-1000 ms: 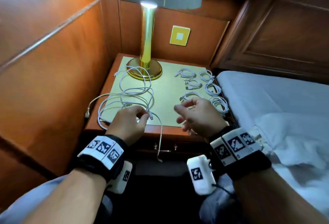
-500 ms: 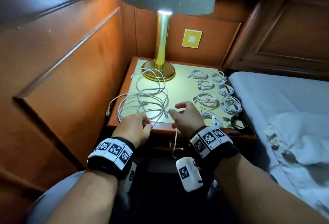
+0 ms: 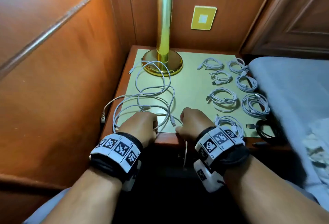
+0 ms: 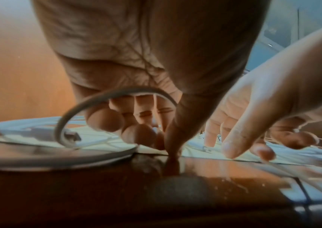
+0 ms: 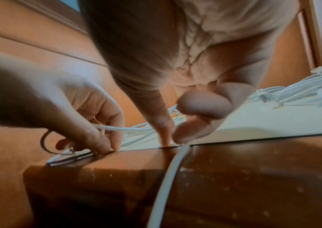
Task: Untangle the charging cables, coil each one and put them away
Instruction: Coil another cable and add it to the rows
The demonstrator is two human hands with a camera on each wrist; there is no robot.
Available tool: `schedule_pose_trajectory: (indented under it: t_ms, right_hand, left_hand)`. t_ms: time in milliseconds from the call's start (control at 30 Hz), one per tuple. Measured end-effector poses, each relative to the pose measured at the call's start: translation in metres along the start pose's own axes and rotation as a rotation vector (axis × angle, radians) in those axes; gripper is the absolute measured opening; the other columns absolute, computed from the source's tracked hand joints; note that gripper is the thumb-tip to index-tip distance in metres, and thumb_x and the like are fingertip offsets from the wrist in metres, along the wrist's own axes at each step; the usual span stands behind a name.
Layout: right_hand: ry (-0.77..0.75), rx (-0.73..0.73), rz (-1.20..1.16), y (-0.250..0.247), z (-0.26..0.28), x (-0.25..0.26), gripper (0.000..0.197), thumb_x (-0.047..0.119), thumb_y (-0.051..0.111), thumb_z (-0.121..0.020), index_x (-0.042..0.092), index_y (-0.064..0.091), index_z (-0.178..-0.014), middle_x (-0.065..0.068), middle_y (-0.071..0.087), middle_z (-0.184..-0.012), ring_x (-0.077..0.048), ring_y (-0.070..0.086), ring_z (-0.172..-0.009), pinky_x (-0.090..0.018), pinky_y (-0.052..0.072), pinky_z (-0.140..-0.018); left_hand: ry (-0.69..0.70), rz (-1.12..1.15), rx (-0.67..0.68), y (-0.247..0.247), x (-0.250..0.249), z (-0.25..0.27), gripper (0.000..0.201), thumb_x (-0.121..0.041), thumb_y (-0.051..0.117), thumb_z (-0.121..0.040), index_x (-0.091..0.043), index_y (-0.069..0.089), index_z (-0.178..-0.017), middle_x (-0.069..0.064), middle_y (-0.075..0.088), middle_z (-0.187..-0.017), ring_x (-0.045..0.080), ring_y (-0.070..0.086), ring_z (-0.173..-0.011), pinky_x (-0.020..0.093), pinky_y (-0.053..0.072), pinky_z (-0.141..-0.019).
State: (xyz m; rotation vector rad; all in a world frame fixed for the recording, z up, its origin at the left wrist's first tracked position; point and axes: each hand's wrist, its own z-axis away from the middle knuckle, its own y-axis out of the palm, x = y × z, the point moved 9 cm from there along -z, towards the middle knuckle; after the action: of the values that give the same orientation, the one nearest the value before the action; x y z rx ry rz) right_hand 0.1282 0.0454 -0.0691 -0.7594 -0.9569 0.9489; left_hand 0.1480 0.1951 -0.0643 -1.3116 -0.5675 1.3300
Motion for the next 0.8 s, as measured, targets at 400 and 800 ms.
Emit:
schedule_pose_trajectory:
  t_ms: [400, 800]
  right_hand:
    - [0.051, -0.059, -0.014, -0.010, -0.003, -0.012, 0.033, 0.011, 0.055, -0.092, 0.011, 0.037, -0.064, -0.003, 0.043, -0.065, -0.013, 0.038, -0.055, -0.026, 0.025, -0.046]
    - [0.087, -0.028, -0.060, -0.006, 0.003, -0.018, 0.035, 0.019, 0.058, -0.089, 0.010, 0.040, -0.060, -0.004, 0.042, -0.057, -0.019, 0.040, -0.050, -0.026, 0.027, -0.045]
  left_hand:
    - [0.171, 0.443, -0.512, -0.048, -0.007, 0.009, 0.015, -0.028, 0.061, -0.097, -0.020, 0.066, -0.085, -0.005, 0.065, -0.074, 0.012, 0.058, -0.071, 0.029, 0.039, -0.063]
    - [0.085, 0.943, -0.533, -0.048, 0.013, 0.009, 0.026, -0.028, 0.049, -0.104, -0.018, 0.070, -0.095, -0.013, 0.050, -0.060, 0.009, 0.041, -0.053, 0.025, 0.034, -0.051]
